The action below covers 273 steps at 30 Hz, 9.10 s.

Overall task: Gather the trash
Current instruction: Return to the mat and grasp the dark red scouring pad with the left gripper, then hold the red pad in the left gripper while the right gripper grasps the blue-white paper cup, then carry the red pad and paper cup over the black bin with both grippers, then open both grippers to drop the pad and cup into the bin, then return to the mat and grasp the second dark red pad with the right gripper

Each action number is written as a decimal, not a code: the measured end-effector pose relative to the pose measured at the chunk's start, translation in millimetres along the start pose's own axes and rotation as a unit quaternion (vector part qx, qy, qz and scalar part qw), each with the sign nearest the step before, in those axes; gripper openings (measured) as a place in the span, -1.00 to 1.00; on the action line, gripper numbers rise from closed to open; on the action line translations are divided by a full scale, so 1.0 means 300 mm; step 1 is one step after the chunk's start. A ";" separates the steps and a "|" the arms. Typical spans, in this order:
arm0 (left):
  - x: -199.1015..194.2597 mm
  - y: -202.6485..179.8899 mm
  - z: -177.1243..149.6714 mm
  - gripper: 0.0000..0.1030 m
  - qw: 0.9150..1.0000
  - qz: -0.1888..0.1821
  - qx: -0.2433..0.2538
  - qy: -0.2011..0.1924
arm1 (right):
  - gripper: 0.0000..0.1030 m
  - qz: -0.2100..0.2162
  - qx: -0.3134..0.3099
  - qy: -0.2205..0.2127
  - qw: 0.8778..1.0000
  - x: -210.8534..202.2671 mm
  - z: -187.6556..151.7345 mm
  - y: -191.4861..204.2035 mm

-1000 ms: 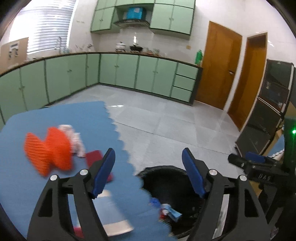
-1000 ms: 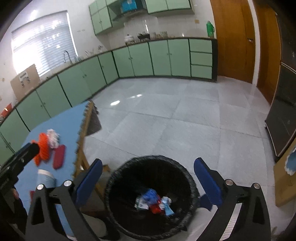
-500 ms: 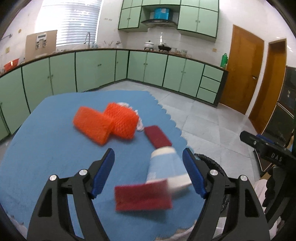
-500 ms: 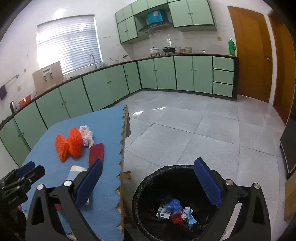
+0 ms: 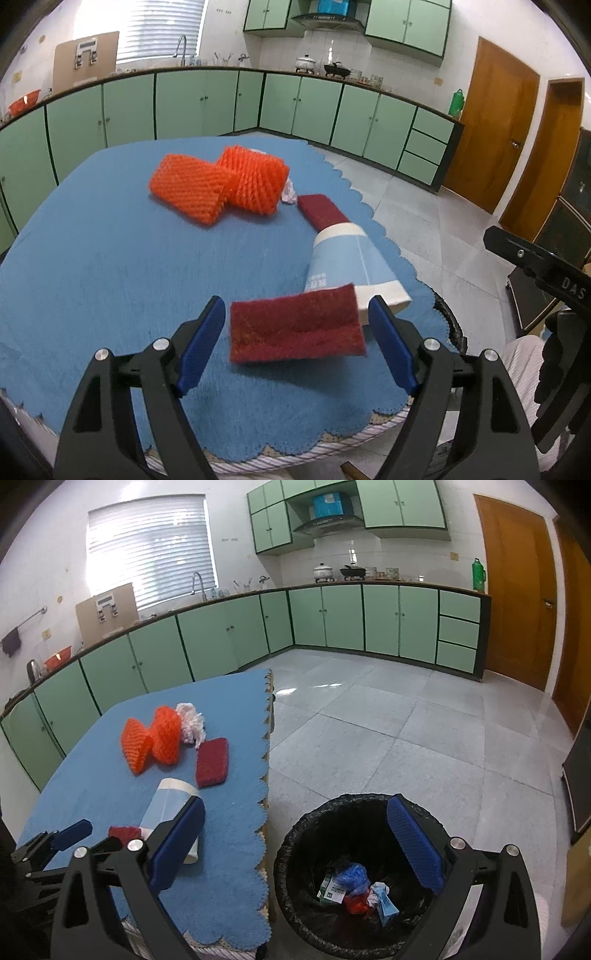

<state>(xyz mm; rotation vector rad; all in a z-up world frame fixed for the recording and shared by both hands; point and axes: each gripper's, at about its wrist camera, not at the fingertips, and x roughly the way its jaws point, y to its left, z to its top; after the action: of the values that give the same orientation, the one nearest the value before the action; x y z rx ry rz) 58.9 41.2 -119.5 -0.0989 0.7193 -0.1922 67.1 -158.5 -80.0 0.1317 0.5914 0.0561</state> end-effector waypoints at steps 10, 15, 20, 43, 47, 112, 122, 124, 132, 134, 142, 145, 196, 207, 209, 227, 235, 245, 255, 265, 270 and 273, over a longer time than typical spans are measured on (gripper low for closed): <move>0.043 0.002 -0.016 0.51 1.000 -0.012 -0.009 0.020 | 0.88 0.006 -0.011 0.012 1.000 0.026 -0.014 0.030; 0.078 0.003 -0.020 0.51 0.999 -0.013 -0.017 0.031 | 0.88 0.004 -0.012 0.014 1.000 0.031 -0.016 0.029; 0.097 0.000 -0.022 0.55 0.999 -0.009 -0.018 0.034 | 0.88 0.004 -0.013 0.017 1.000 0.040 -0.017 0.030; 0.032 0.083 0.014 -0.69 0.999 0.016 -0.044 -0.016 | 0.88 0.024 -0.032 0.023 0.999 0.067 -0.006 0.095; 0.015 0.104 0.026 -0.78 0.998 0.022 -0.047 -0.023 | 0.88 0.040 -0.036 0.019 0.998 0.080 0.009 0.143; -0.026 0.291 0.034 -0.78 0.997 0.056 -0.041 -0.044 | 0.08 0.111 -0.054 0.095 0.988 0.244 -0.049 0.445; -0.027 0.248 0.049 -0.78 0.997 0.050 -0.028 -0.046 | 0.04 0.114 -0.059 0.069 0.989 0.194 -0.003 0.417; -0.028 0.237 0.057 -0.79 0.997 0.047 -0.025 -0.048 | 0.04 0.110 -0.060 0.061 0.990 0.178 0.012 0.404; -0.025 0.175 0.111 -0.78 0.998 0.028 -0.018 -0.060 | 0.04 0.098 -0.053 0.036 0.993 0.125 0.065 0.338; -0.023 0.155 0.126 -0.78 0.998 0.022 -0.016 -0.063 | 0.04 0.095 -0.050 0.031 0.994 0.113 0.077 0.319; -0.003 0.032 0.181 -0.79 0.997 -0.015 0.007 -0.071 | 0.03 0.077 -0.029 0.009 0.997 0.063 0.126 0.199; 0.014 -0.017 0.193 -0.79 0.997 -0.030 0.013 -0.069 | 0.03 0.066 -0.016 0.002 0.998 0.047 0.141 0.145; 0.417 -0.494 0.281 0.23 0.990 -0.118 0.076 0.003 | 0.88 -0.058 0.095 0.043 0.993 0.154 0.113 -0.519; 0.208 -0.195 0.354 0.56 0.998 -0.017 0.027 -0.054 | 0.88 -0.036 0.075 0.027 0.996 0.138 0.204 -0.300; 0.176 -0.146 0.356 0.59 0.998 0.001 0.023 -0.061 | 0.88 -0.032 0.062 0.022 0.997 0.147 0.211 -0.241; 0.115 0.187 0.308 0.66 0.994 0.090 -0.035 -0.051 | 0.88 0.037 -0.036 0.016 0.999 0.345 0.179 0.176; 0.144 0.234 0.302 0.66 0.993 0.101 -0.039 -0.041 | 0.88 0.034 -0.035 0.060 0.997 0.459 0.136 0.241; 0.193 0.280 0.285 0.66 0.993 0.106 -0.047 -0.022 | 0.62 0.044 -0.046 0.108 0.992 0.545 0.112 0.275; 0.227 0.280 0.295 0.66 0.994 0.099 -0.049 -0.010 | 0.08 0.051 -0.070 0.129 0.988 0.563 0.094 0.303; 0.278 0.261 0.303 0.56 0.994 0.098 -0.045 -0.001 | -0.21 0.074 -0.068 0.124 0.987 0.533 0.107 0.302; 0.311 0.257 0.322 0.37 0.994 0.097 -0.049 0.008 | -0.21 0.077 -0.069 0.113 0.988 0.515 0.133 0.296; 0.334 0.248 0.330 0.27 0.994 0.096 -0.048 0.017 | -0.21 0.080 -0.070 0.113 0.988 0.511 0.129 0.292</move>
<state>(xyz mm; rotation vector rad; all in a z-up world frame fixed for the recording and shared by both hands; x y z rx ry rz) 208.7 95.3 -121.7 -0.1166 0.7665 0.0251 214.4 -62.0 -120.5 0.0368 0.8012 0.2713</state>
